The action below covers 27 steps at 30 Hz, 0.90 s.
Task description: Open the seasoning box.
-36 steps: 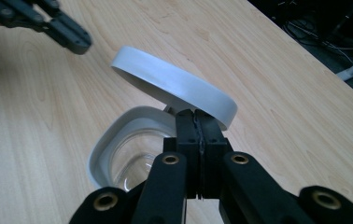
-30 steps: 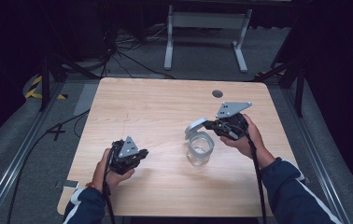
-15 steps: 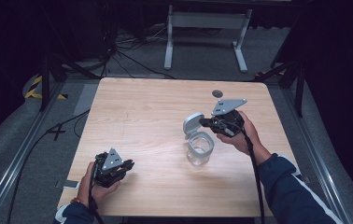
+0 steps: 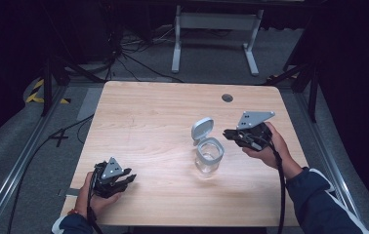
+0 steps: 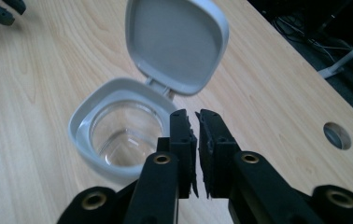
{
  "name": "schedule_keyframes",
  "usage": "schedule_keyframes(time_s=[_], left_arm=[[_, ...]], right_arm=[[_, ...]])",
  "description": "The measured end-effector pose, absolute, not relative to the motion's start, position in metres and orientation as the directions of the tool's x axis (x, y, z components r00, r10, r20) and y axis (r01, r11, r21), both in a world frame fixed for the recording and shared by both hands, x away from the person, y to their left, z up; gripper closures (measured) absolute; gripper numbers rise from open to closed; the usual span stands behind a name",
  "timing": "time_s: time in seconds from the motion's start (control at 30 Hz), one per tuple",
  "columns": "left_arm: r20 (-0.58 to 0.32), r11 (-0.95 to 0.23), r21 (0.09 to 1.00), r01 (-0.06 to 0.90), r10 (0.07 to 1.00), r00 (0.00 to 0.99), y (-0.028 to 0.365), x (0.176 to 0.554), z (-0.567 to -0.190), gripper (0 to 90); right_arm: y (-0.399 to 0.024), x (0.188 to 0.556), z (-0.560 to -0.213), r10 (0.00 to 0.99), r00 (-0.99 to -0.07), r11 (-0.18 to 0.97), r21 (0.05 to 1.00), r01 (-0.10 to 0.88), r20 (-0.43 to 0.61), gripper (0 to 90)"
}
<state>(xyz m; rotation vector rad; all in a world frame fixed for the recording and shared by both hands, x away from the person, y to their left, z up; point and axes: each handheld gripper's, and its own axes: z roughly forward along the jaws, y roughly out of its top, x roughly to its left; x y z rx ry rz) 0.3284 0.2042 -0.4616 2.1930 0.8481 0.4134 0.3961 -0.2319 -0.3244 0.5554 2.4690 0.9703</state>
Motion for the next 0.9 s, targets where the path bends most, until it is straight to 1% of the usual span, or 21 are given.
schedule_keyframes(time_s=[0.1,0.23,0.33,0.43,0.47,0.53,0.6,0.67,0.73,0.77,0.8,0.87,0.9], left_arm=[[0.023,-0.507,0.730,0.459,0.690,0.724,0.206,0.330,-0.463,64.0],[0.034,-0.524,0.716,0.462,0.686,0.727,0.204,0.334,-0.466,59.4],[0.027,-0.530,0.704,0.473,0.685,0.728,0.203,0.336,-0.468,55.1],[0.043,-0.549,0.695,0.464,0.676,0.735,0.204,0.339,-0.470,51.4],[0.020,-0.540,0.690,0.482,0.680,0.733,0.203,0.338,-0.472,50.1],[0.022,-0.539,0.689,0.485,0.685,0.728,0.204,0.338,-0.471,47.6],[0.018,-0.535,0.691,0.486,0.685,0.728,0.204,0.337,-0.472,47.1],[0.015,-0.528,0.699,0.483,0.686,0.728,0.204,0.338,-0.473,45.5],[-0.001,-0.511,0.705,0.492,0.694,0.720,0.204,0.338,-0.474,41.6],[0.008,-0.516,0.706,0.485,0.691,0.723,0.205,0.339,-0.474,41.5],[-0.008,-0.503,0.709,0.494,0.695,0.719,0.206,0.338,-0.475,41.1],[-0.007,-0.503,0.714,0.487,0.690,0.724,0.206,0.339,-0.476,40.2],[-0.018,-0.487,0.719,0.496,0.700,0.714,0.207,0.339,-0.477,38.8]], right_arm=[[-0.241,0.390,-0.328,0.507,-0.828,0.681,0.701,0.213,-0.241,82.5],[-0.258,0.380,-0.335,0.501,-0.830,0.699,0.680,0.222,-0.244,81.6],[-0.271,0.372,-0.339,0.518,-0.824,0.685,0.689,0.237,-0.232,80.1],[-0.282,0.366,-0.345,0.519,-0.824,0.687,0.684,0.246,-0.225,77.8],[-0.287,0.364,-0.348,0.522,-0.824,0.684,0.686,0.250,-0.220,76.5],[-0.292,0.361,-0.352,0.526,-0.822,0.687,0.679,0.259,-0.220,75.3],[-0.298,0.360,-0.358,0.530,-0.820,0.688,0.675,0.267,-0.216,73.7],[-0.305,0.358,-0.364,0.534,-0.820,0.688,0.669,0.281,-0.205,70.6],[-0.313,0.356,-0.372,0.541,-0.817,0.687,0.665,0.292,-0.200,68.8],[-0.317,0.355,-0.375,0.543,-0.816,0.687,0.664,0.294,-0.200,66.8],[-0.320,0.354,-0.378,0.542,-0.815,0.688,0.665,0.291,-0.204,65.1],[-0.324,0.354,-0.380,0.549,-0.810,0.689,0.661,0.299,-0.206,63.9],[-0.331,0.352,-0.386,0.557,-0.806,0.688,0.656,0.311,-0.202,61.5]])
